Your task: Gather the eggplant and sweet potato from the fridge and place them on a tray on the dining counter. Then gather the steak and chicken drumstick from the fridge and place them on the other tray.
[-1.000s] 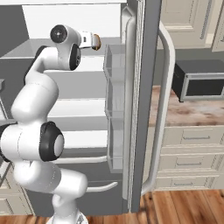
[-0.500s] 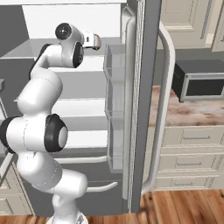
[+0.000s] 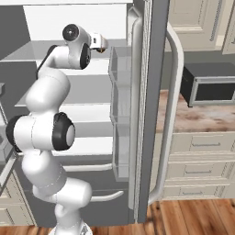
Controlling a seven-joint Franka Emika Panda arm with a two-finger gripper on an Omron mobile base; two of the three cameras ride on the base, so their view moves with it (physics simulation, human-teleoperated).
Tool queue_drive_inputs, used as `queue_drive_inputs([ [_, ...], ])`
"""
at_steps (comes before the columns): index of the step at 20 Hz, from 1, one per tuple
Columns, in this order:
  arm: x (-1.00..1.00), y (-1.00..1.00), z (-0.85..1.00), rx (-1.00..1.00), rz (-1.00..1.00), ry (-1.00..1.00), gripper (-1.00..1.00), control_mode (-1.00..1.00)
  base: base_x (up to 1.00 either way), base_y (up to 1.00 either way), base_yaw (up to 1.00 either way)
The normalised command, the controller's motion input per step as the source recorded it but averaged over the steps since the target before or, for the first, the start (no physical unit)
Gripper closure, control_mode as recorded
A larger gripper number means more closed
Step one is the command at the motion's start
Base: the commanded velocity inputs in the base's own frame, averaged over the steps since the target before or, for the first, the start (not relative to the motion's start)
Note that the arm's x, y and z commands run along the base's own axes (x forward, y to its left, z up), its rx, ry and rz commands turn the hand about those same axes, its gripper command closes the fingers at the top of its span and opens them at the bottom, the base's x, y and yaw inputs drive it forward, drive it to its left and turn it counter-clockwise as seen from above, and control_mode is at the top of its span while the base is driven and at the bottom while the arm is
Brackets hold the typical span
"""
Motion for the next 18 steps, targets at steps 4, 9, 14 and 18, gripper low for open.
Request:
queue_drive_inputs([
  [4, 0.32, 0.0, -0.02, 0.0, 0.0, 0.0, -1.0, -1.0, 0.0, 0.0, 0.0],
  [9, 0.29, 0.0, -0.01, 0.0, 0.0, 0.0, -1.0, -1.0, 0.0, 0.0, 0.0],
  [14, 0.27, 0.0, -0.01, 0.0, 0.0, 0.01, -1.0, -1.0, 0.0, 0.0, 0.0],
  [18, 0.29, 0.0, -0.02, 0.0, 0.0, 0.0, -1.0, -1.0, 0.0, 0.0, 0.0],
])
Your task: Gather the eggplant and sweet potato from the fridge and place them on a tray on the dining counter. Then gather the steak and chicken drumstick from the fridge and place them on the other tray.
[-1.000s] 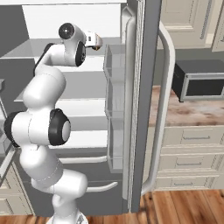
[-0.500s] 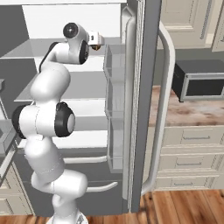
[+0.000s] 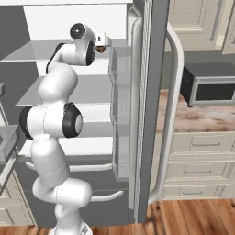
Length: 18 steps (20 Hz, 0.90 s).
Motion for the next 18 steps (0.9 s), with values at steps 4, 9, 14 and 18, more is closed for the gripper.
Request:
queue_drive_inputs([
  [4, 0.29, 0.0, -0.07, 0.0, 0.0, 0.0, -1.0, -1.0, 0.0, 0.0, 0.0],
  [9, 0.25, 0.0, -0.08, 0.0, 0.0, 0.01, -1.0, -1.0, 0.0, 0.0, 0.0],
  [14, 0.24, 0.0, -0.05, 0.0, 0.0, 0.01, -1.0, -1.0, 0.0, 0.0, 0.0],
  [18, 0.28, 0.05, -0.08, 0.0, 0.0, 0.02, -1.0, -1.0, 0.0, 0.0, 0.0],
])
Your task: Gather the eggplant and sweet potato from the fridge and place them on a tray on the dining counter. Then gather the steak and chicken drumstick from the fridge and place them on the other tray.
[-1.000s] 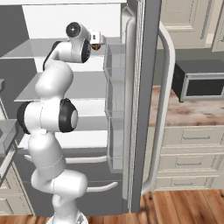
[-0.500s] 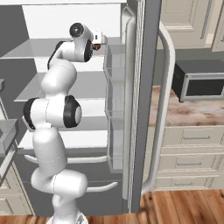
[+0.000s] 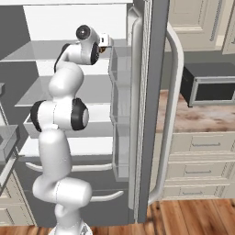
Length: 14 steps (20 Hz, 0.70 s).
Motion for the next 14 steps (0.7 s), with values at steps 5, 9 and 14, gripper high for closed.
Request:
queue_drive_inputs([
  [5, 0.14, 0.03, -0.01, 0.0, 0.0, 0.01, -1.0, -1.0, 0.0, 0.0, 0.0],
  [9, 0.07, 0.0, 0.0, 0.0, 0.0, 0.01, -1.0, -1.0, 0.0, 0.0, 0.0],
  [14, 0.0, 0.0, -0.1, 0.0, 0.0, 0.04, -1.0, -1.0, 0.0, 0.0, 0.0],
])
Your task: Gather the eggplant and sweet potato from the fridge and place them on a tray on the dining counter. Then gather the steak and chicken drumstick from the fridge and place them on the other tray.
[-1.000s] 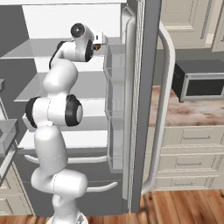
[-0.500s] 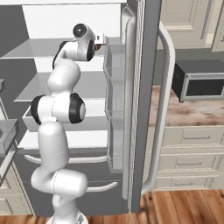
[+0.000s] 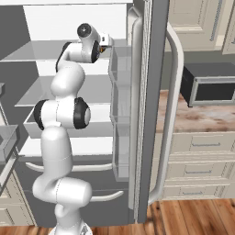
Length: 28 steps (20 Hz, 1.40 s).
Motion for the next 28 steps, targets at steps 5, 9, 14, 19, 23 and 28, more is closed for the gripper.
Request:
queue_drive_inputs([
  [5, 0.1, 0.0, -0.21, 0.0, 0.0, 0.02, -1.0, -1.0, 0.0, 0.0, 0.0],
  [9, 0.26, 0.0, -0.02, 0.0, 0.0, 0.0, -1.0, -1.0, 0.0, 0.0, 0.0],
  [14, 0.25, 0.0, 0.0, 0.0, 0.0, 0.0, -1.0, -1.0, 0.0, 0.0, 0.0],
  [19, 0.19, 0.0, 0.0, 0.0, 0.0, 0.0, -1.0, -1.0, 0.0, 0.0, 0.0],
  [23, 0.16, 0.0, 0.0, 0.0, 0.0, 0.0, -1.0, -1.0, 0.0, 0.0, 0.0],
  [28, 0.23, 0.0, 0.0, 0.0, 0.0, 0.0, -1.0, -1.0, 0.0, 0.0, 0.0],
])
